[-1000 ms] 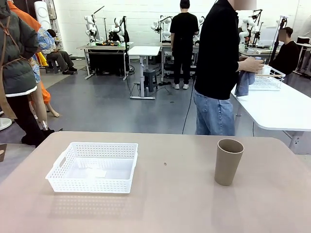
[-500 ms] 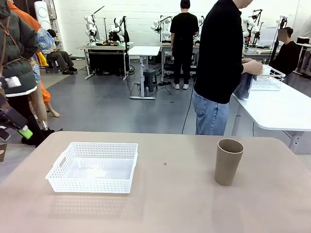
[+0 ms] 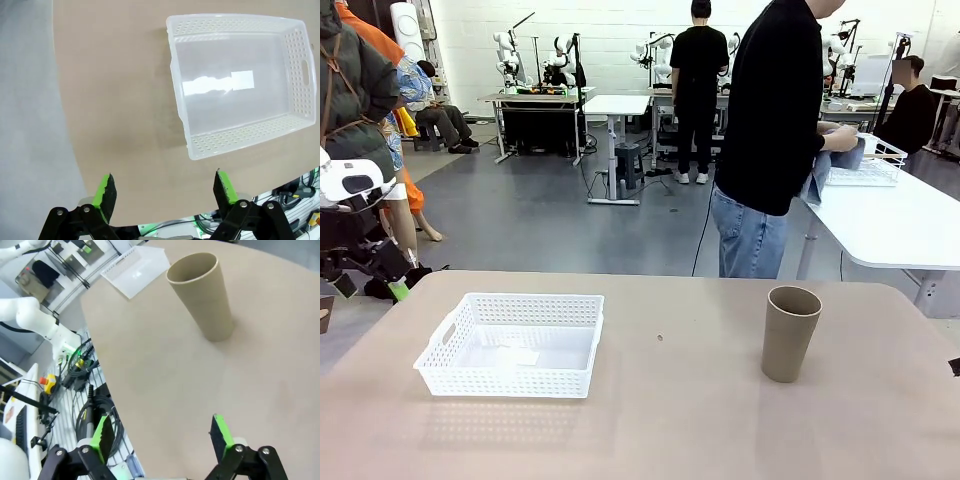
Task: Clean and organize the cups into the basket.
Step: Pick up the Organizing basket and move it to the center of the table, then pick up the Reusable plastic cup from the right side of the table and place it inside the Organizing basket.
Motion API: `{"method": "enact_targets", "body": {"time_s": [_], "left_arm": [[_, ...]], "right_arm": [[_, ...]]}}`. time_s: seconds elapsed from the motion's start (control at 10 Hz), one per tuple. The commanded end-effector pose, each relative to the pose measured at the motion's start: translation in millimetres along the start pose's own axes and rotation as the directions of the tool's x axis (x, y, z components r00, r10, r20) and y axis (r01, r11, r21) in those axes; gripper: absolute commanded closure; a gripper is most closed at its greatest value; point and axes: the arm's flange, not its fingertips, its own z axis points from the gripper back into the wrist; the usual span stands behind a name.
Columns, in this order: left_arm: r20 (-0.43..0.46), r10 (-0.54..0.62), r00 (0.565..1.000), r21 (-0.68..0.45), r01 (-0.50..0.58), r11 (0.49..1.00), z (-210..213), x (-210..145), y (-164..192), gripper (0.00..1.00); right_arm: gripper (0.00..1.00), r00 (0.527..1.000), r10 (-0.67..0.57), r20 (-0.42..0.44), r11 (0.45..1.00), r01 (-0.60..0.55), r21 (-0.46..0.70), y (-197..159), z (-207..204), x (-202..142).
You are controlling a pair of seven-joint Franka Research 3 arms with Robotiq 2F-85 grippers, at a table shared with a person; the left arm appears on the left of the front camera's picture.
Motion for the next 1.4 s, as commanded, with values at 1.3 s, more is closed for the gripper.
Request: {"method": "enact_targets", "body": {"time_s": [1.3], "left_arm": [[-0.161, -0.078, 0.984, -0.008, 0.077, 0.997, -44, 53, -79, 0.0]], "right_arm": [[0.0, 0.806, 0.59, 0.046, 0.805, -0.592, 0.045, -40, -147, 40]]}}
